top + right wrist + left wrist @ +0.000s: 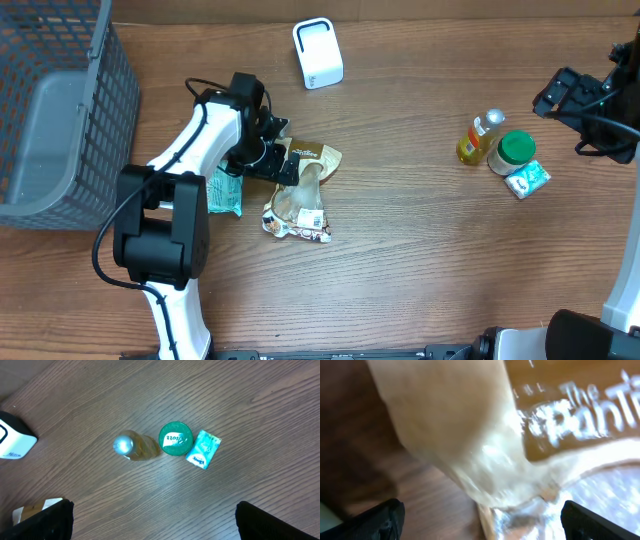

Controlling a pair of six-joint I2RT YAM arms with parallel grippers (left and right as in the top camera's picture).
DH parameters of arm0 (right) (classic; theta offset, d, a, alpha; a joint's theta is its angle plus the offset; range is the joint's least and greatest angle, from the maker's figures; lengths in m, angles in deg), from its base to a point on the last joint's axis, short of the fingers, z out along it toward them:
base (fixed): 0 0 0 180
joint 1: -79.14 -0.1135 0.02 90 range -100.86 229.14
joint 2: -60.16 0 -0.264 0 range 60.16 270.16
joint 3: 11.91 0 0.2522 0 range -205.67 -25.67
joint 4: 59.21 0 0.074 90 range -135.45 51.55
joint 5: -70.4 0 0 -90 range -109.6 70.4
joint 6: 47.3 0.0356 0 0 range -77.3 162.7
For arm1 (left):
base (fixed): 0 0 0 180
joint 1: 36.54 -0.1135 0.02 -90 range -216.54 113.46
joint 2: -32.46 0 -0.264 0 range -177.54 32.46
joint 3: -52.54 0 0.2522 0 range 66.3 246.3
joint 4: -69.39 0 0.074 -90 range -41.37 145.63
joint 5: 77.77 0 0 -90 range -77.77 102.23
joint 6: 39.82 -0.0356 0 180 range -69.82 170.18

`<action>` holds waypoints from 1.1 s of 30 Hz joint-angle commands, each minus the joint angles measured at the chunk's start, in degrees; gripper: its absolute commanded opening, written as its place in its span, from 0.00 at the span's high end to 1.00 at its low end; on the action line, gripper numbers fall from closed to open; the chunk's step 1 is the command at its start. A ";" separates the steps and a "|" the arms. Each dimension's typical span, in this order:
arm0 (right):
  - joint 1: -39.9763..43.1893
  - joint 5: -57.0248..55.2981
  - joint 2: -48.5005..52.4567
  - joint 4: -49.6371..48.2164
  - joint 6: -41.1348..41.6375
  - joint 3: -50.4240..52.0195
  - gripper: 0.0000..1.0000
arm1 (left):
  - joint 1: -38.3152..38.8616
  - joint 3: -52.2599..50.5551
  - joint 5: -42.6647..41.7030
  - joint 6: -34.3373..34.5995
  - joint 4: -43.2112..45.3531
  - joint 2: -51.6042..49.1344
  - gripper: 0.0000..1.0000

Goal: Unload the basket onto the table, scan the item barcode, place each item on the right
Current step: 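Lower the left gripper and close it on the bag's top edge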

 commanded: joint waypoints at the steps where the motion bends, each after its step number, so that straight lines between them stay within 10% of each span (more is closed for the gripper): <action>1: 0.09 -0.35 -0.63 -0.13 0.22 -1.14 0.00 | -1.44 3.23 -6.69 -0.11 -2.25 -0.48 0.00; 33: 0.09 -0.35 -0.63 -0.13 0.22 -1.14 0.00 | 5.27 6.36 -7.67 3.04 -6.34 -0.22 0.01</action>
